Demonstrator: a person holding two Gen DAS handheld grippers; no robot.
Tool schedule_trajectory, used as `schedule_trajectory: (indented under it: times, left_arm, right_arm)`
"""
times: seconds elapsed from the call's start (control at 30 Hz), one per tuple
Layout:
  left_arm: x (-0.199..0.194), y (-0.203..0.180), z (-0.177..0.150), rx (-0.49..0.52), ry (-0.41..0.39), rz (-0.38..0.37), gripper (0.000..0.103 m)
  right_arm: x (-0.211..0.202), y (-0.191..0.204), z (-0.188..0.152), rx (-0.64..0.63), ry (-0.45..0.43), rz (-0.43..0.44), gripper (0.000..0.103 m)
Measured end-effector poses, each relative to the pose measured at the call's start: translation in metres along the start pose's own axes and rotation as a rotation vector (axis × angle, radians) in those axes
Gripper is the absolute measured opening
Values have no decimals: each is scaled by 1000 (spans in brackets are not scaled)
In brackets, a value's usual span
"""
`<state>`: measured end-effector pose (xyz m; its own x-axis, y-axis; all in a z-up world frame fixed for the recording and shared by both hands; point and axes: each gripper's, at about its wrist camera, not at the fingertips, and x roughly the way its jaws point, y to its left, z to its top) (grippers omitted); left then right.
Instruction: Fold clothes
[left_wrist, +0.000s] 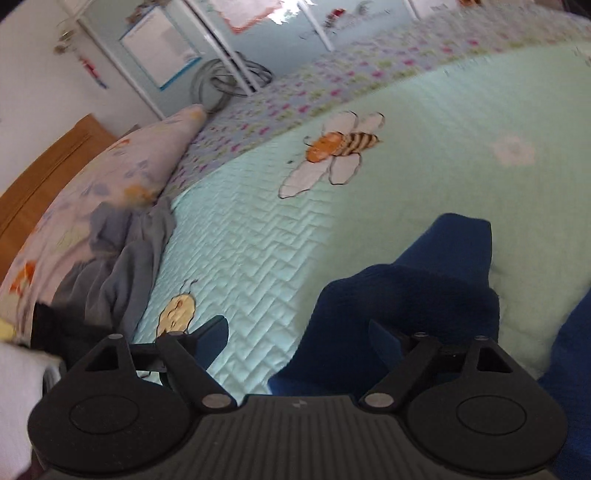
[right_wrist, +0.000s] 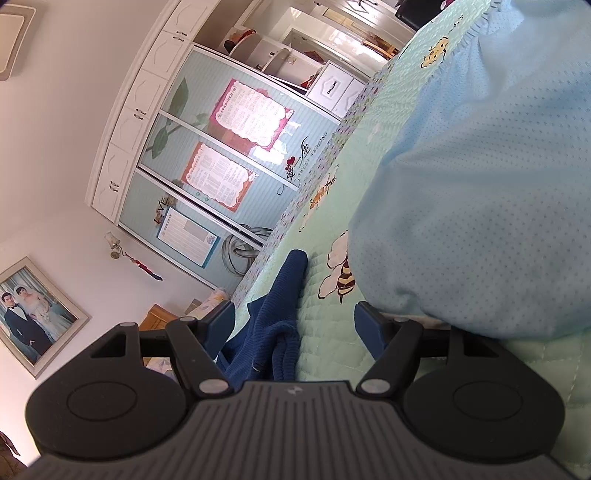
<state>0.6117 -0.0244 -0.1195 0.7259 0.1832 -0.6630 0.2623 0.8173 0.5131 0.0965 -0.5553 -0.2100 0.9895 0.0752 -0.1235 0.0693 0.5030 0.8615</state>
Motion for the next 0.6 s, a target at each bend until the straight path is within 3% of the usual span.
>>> schedule_trajectory:
  times: [0.07, 0.13, 0.23, 0.37, 0.47, 0.53, 0.6]
  left_arm:
    - [8, 6, 5, -28, 3, 17, 89]
    - [10, 22, 5, -101, -20, -8, 99]
    - [16, 47, -1, -196, -6, -132, 102]
    - [46, 67, -13, -306, 129, -296, 102]
    - [69, 82, -20, -467, 201, -437, 102]
    - [77, 90, -23, -552, 231, -503, 102]
    - [78, 92, -21, -547, 227, -488, 102]
  right_arm:
    - [-1, -2, 1, 6, -2, 5, 73]
    - [-1, -3, 1, 15, -6, 12, 73]
    - [-1, -5, 3, 31, -13, 23, 73]
    - [-1, -6, 4, 41, -19, 30, 73]
    - [-1, -6, 5, 42, -21, 32, 73]
    - [-1, -6, 5, 44, -22, 33, 73]
    - [-1, -6, 5, 45, -23, 34, 73]
